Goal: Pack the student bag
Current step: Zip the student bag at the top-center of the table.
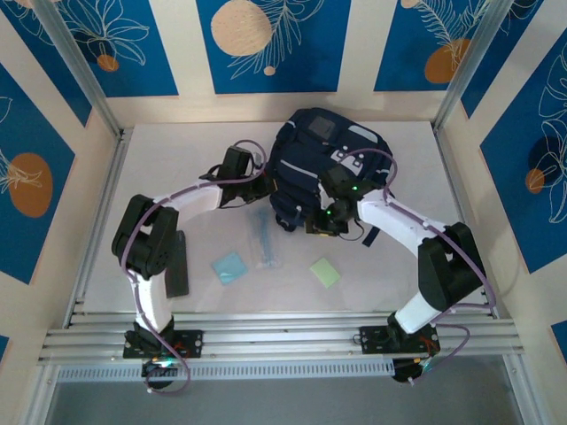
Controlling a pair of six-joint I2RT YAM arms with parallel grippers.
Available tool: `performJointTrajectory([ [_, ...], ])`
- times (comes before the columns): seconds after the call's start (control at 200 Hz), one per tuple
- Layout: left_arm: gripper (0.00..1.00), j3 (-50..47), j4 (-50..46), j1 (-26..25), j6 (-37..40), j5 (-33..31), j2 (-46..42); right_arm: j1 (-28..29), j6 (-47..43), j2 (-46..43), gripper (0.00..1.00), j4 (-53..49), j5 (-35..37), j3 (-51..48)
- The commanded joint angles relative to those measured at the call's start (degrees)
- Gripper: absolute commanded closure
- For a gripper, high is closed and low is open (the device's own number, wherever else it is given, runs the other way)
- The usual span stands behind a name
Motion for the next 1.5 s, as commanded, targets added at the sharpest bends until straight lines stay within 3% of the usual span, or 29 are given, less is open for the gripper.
performJointTrajectory([
  [0.0, 1.00, -1.0, 7.6, -1.5, -2.4, 0.2, -4.4, 1.9, 6.4, -1.3, 0.60, 5.3, 3.8, 0.9],
  [0.31, 1.00, -2.5, 10.7, -3.0, -4.8, 0.0, -6.1, 3.8, 14.5, 1.7, 0.56, 9.1, 18.4, 1.9],
  [0.615, 1.00, -3.9, 12.6, -3.4, -6.3, 0.4, -6.4, 6.7, 12.9, 6.9, 0.73, 10.4, 25.4, 5.1],
  [0.715, 1.00, -3.7, 12.6, -3.3, -6.3, 0.5, -6.1, 8.0, 11.2, 8.1, 0.74, 10.0, 28.0, 5.4],
  [0.78, 1.00, -3.3, 12.7, -3.3, -6.4, 0.6, -5.8, 8.3, 10.2, 8.7, 0.75, 9.7, 28.6, 5.3],
  [0.96, 1.00, -2.1, 11.8, -1.7, -5.7, 0.3, -5.1, 8.0, 6.6, 6.9, 1.00, 8.7, 30.5, 3.0],
  [1.245, 1.00, 0.9, 7.0, 1.8, -1.7, 0.3, -4.2, 5.3, -4.7, 0.3, 1.00, 3.6, 23.6, -1.1],
  [1.496, 1.00, 3.5, 4.2, 2.9, 0.1, 1.3, -3.8, 2.2, -12.0, -0.3, 1.00, -1.3, 25.3, -2.7],
])
